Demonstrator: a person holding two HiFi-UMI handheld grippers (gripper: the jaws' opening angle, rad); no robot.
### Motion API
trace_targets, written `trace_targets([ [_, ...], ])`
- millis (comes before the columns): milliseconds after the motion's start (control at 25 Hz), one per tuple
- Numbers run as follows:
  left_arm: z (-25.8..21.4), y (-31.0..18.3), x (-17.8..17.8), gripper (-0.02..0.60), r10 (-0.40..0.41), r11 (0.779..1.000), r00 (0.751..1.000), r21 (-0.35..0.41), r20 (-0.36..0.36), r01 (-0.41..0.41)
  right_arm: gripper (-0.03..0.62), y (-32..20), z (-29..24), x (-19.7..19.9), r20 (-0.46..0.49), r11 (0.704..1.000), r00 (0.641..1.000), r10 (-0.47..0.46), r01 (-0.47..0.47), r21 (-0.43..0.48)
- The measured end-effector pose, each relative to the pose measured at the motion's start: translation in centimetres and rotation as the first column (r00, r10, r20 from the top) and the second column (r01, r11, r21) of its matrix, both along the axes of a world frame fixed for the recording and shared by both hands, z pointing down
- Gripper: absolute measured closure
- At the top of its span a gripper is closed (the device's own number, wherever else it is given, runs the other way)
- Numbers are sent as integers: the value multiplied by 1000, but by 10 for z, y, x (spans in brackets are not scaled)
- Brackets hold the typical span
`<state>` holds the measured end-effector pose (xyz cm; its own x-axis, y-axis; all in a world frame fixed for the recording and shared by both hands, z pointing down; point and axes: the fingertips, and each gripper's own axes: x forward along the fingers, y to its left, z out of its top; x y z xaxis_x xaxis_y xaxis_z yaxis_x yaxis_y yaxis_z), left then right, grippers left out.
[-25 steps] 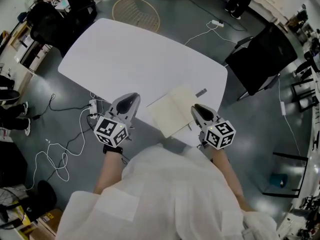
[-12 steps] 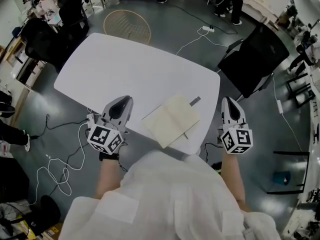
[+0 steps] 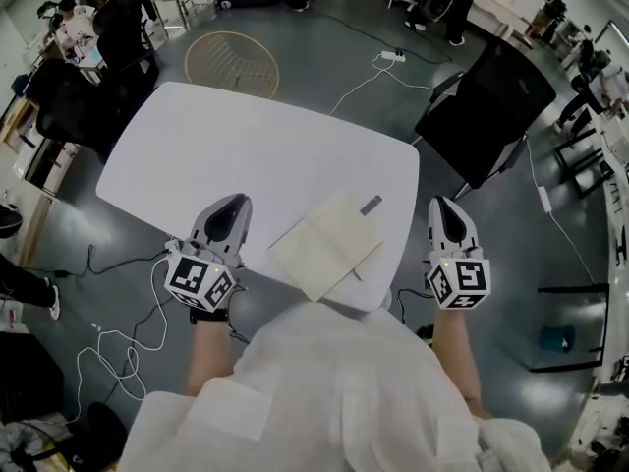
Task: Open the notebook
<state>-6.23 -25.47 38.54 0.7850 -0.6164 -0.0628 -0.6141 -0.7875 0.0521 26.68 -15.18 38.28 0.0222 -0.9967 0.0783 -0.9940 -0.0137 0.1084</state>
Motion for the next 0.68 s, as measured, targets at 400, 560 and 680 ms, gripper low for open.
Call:
trace_targets([
  [400, 7, -7, 13, 551, 7, 1000, 1000, -20, -2, -7, 594, -13, 0, -4, -28, 999, 999, -34, 34, -14],
  [560, 11, -9, 12, 551, 0, 1000, 1000, -30, 1, 0, 594, -15, 2, -2, -27, 999, 999, -36, 35, -23],
  [680, 14, -10, 13, 551, -5, 999, 1000, -39, 1, 5, 594, -16, 3, -2, -27, 999, 999, -41, 40, -28],
])
